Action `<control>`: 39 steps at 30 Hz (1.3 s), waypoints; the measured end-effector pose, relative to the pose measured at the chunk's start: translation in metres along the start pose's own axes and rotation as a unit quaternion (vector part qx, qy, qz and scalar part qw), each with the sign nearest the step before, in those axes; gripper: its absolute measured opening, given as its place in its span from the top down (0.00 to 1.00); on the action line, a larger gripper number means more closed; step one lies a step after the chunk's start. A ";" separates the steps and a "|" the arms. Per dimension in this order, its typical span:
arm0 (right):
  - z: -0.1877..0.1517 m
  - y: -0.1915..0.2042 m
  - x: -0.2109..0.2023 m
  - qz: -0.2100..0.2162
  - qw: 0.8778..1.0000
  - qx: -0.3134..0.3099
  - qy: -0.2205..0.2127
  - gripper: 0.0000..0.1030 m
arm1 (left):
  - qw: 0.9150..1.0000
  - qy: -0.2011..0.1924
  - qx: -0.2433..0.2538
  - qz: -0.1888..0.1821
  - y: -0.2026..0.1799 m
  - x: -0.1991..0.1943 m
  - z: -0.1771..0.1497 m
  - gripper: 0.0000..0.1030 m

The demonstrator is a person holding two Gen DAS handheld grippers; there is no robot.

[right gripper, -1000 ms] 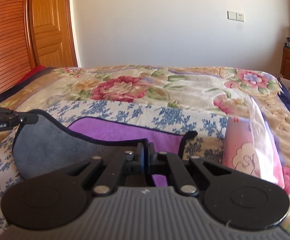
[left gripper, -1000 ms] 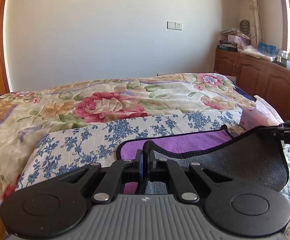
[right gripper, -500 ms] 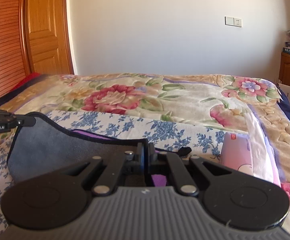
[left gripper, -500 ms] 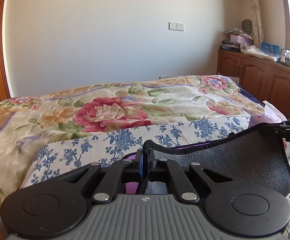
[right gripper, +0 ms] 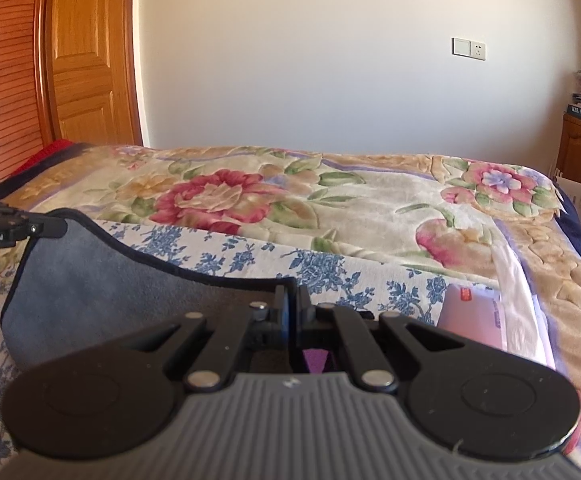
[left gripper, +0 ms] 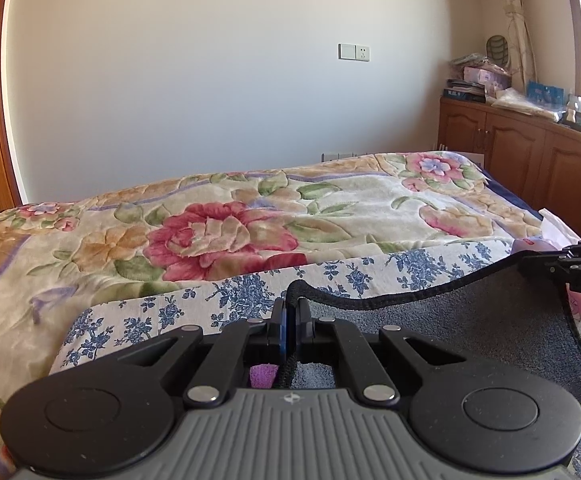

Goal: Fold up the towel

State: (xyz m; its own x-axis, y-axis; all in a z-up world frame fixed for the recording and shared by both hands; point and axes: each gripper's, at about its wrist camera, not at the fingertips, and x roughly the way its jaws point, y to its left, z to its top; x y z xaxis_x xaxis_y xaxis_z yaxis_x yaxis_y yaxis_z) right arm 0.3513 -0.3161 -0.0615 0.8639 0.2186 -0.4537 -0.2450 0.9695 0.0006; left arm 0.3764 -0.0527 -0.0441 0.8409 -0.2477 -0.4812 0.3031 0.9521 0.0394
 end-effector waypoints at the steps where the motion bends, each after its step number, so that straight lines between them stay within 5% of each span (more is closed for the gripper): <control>1: 0.000 -0.001 0.002 -0.002 1.000 -0.001 0.001 0.96 | 1.000 0.000 0.001 0.001 0.000 0.002 0.000 0.95; 39: -0.018 -0.013 0.063 -0.032 0.998 -0.014 0.057 0.96 | 0.999 0.040 -0.005 0.032 0.000 0.072 -0.015 0.95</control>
State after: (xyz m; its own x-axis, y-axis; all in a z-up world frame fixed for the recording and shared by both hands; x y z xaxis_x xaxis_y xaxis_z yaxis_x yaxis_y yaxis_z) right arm 0.4012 -0.3172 -0.1058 0.8233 0.1403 -0.5500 -0.2043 0.9773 -0.0565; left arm 0.4302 -0.0676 -0.0919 0.8197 -0.1714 -0.5465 0.2453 0.9673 0.0644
